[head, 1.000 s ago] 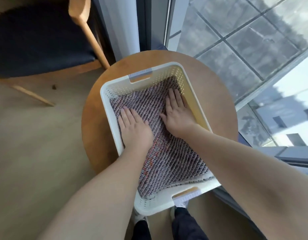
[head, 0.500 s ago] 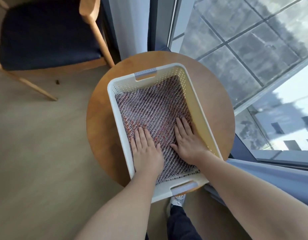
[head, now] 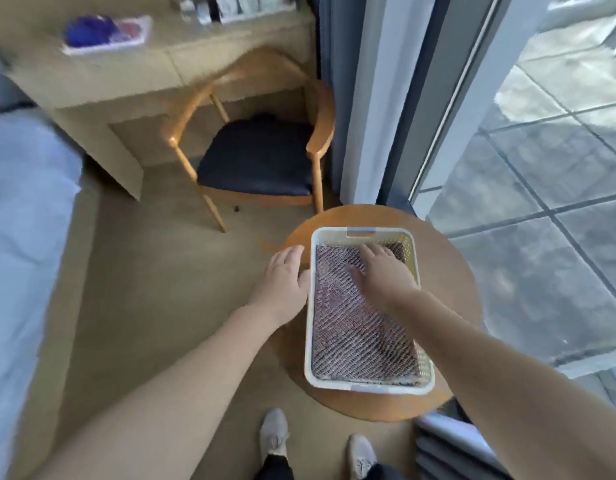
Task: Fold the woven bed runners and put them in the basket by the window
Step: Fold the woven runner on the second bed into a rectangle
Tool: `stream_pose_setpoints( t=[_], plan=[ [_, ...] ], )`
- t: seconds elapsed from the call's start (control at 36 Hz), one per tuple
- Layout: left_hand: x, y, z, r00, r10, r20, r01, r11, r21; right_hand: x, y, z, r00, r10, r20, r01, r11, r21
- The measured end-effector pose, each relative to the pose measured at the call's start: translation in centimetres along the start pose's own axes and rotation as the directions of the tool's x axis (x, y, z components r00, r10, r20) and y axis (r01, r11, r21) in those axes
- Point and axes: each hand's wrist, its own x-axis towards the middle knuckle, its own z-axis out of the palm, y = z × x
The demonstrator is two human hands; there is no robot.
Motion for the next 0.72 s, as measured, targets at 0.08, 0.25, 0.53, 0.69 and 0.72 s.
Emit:
stream_pose_setpoints(
  t=[0.08, 0.25, 0.53, 0.69, 0.72],
  plan=[
    [-4.2, -0.8, -4.8, 0.991, -0.025, -0.130, 0.023, 1.000, -0.022, -1.0, -3.7, -4.6, 0.986, -0.158, -0.048, 0.157, 0.987, -0.016],
    [-13.2, -3.1, -9.8, 0.915, -0.256, -0.311, 0.213, 0.963, -0.168, -3.1, -10.8, -9.4, 0.882, -0.447, -0.148, 0.445, 0.894, -0.047],
    [-31.0, -6.8, -12.1, 0.653, -0.624, -0.429, 0.522, 0.781, -0.342, -9.8, -24.4, -7.2, 0.639, -0.769, -0.011, 0.766, 0.637, -0.093],
    [-42.2, -8.9, -13.2, 0.468, -0.718, -0.515, 0.621, 0.682, -0.386, -16.0, -31.8, -4.9, 0.481, -0.876, 0.034, 0.876, 0.478, -0.061],
    [-44.3, -9.3, -13.0, 0.439, -0.733, -0.521, 0.630, 0.664, -0.404, -17.3, -33.0, -4.3, 0.448, -0.893, 0.042, 0.893, 0.445, -0.060]
  ],
)
